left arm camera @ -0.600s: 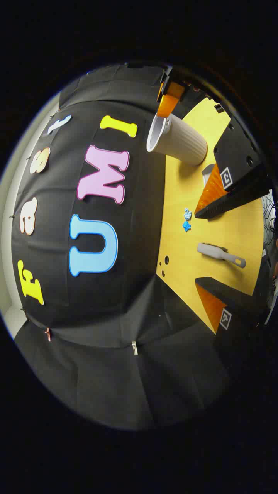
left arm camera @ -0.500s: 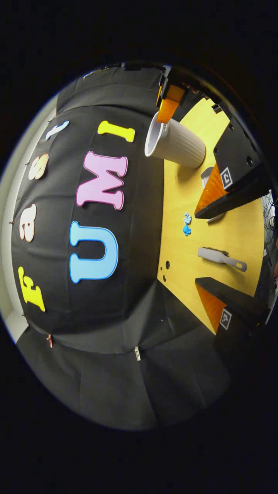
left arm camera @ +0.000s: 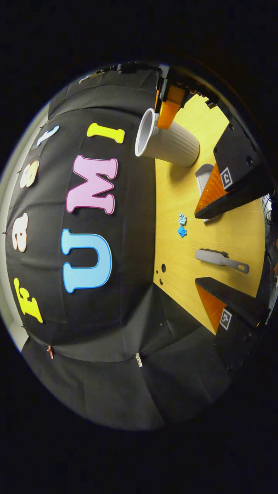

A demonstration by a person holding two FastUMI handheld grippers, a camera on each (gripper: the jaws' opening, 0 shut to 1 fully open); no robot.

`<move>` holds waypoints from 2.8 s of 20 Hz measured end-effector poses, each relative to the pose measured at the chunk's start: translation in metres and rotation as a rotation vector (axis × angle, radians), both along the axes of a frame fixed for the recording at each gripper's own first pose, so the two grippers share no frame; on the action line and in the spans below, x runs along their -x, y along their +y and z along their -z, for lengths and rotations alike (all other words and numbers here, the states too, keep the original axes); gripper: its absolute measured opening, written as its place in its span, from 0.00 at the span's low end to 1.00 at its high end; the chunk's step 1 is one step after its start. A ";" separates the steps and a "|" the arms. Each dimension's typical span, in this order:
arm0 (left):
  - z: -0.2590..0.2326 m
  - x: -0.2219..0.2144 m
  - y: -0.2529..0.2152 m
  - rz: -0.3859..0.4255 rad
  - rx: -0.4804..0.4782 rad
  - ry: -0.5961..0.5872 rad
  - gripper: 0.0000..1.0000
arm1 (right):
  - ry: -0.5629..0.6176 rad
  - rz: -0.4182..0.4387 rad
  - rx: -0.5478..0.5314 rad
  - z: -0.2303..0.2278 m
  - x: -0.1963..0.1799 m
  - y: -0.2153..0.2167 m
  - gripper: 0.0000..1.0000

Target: Pick up the small broom and dustpan from the desktop, sweep the trash into the dustpan with the broom, and then empty the trash into the garbage bin.

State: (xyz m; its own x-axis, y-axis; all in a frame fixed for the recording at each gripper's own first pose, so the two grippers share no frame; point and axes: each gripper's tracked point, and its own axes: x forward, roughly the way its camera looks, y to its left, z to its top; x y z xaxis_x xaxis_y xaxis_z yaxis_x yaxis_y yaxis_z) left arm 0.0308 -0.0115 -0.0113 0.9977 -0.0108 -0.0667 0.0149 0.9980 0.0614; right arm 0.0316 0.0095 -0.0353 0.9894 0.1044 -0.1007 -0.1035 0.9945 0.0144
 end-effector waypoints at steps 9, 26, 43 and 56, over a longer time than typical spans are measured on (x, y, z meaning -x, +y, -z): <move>0.037 -0.035 0.013 -0.050 0.029 0.107 0.96 | 0.092 -0.144 0.001 0.031 -0.028 0.021 0.98; 0.188 -0.113 0.047 0.043 -0.045 0.778 0.96 | 0.223 -0.100 -0.032 0.089 -0.032 -0.002 0.99; 0.235 -0.133 0.044 0.056 -0.157 1.172 0.70 | 0.495 -0.164 -0.095 0.157 -0.007 0.029 0.99; 0.235 -0.133 0.035 0.074 -0.178 1.117 0.27 | 0.792 -0.087 -0.090 0.219 0.000 0.046 0.99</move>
State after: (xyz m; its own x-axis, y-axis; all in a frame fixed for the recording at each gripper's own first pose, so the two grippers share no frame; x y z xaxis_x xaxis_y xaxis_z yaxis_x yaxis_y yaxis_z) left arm 0.1636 0.0238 -0.2462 0.3758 0.0309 -0.9262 0.2091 0.9708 0.1172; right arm 0.0313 0.0553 -0.2545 0.6154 0.2193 -0.7571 -0.1061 0.9748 0.1961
